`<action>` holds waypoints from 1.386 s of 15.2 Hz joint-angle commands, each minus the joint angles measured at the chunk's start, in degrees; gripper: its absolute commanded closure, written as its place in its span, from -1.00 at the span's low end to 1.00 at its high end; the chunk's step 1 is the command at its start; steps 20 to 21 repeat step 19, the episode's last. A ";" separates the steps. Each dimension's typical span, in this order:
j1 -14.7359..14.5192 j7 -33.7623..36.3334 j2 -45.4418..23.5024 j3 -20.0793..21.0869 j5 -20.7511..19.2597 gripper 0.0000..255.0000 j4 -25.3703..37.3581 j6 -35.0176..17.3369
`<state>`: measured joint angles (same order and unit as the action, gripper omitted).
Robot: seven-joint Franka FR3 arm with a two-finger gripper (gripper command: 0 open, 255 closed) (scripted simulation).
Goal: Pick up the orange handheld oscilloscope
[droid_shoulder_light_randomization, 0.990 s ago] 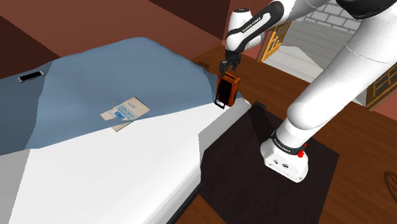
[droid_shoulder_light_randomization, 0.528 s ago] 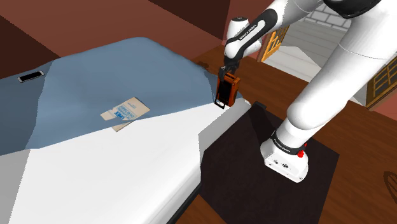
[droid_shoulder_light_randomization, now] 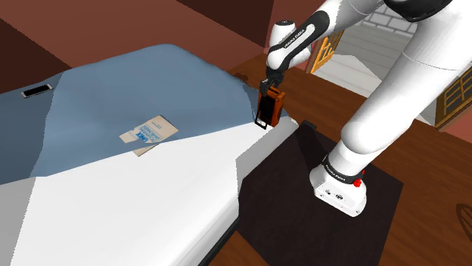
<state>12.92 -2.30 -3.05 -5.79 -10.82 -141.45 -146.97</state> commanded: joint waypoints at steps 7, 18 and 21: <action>-0.06 -0.70 3.29 0.08 0.46 1.00 0.58 4.06; -0.27 -1.82 9.10 0.28 1.24 1.00 3.09 12.34; -0.27 -1.82 9.10 0.28 1.24 1.00 3.09 12.34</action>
